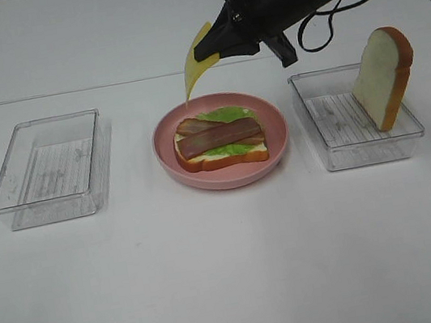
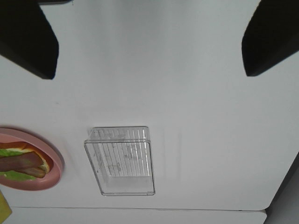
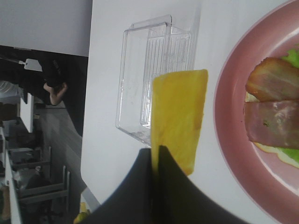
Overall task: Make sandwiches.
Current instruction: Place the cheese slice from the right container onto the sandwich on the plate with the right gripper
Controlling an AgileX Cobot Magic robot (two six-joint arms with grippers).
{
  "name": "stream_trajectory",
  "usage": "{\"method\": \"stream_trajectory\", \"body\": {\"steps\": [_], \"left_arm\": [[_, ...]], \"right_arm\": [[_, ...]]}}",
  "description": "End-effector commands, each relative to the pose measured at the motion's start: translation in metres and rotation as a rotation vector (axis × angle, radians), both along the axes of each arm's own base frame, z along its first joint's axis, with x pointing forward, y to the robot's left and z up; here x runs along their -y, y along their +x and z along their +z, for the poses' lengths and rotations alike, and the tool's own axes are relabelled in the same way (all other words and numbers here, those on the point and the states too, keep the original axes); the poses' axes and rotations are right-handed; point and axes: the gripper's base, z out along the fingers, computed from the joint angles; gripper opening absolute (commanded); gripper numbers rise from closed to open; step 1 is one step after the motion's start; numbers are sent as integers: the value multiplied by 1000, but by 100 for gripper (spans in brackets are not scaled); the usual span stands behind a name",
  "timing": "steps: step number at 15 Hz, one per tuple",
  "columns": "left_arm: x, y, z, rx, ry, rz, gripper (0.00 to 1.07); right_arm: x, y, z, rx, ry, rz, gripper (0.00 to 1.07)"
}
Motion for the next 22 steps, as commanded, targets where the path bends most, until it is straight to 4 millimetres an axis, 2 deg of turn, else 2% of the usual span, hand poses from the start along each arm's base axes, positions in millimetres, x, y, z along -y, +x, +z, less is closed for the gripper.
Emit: {"method": "stream_trajectory", "body": {"steps": [1, 2, 7, 15, 17, 18, 19, 20, 22], "left_arm": [[1, -2, 0, 30, -15, -2, 100], [1, -2, 0, 30, -15, -2, 100], [1, -2, 0, 30, -15, -2, 100], [1, -2, 0, 30, -15, -2, 100], [1, -2, 0, 30, -15, -2, 100], [1, -2, 0, 30, -15, -2, 100], [1, -2, 0, 30, -15, -2, 100], [1, -2, 0, 30, -15, -2, 100], [1, -2, 0, 30, -15, -2, 100]], "right_arm": [[-13, 4, -27, -35, 47, -9, 0], [-16, 5, -38, -56, 38, -13, 0], [-16, 12, -69, -87, -8, -53, 0], [-9, 12, -77, -77, -120, -47, 0], [-8, 12, -77, -67, -137, -36, 11], [-8, 12, -76, -63, -145, -29, 24], [-6, 12, -74, -55, -175, -20, 48], [-5, 13, -69, -40, -198, -14, 61], [-3, 16, -57, -1, -237, -1, 68]]}}
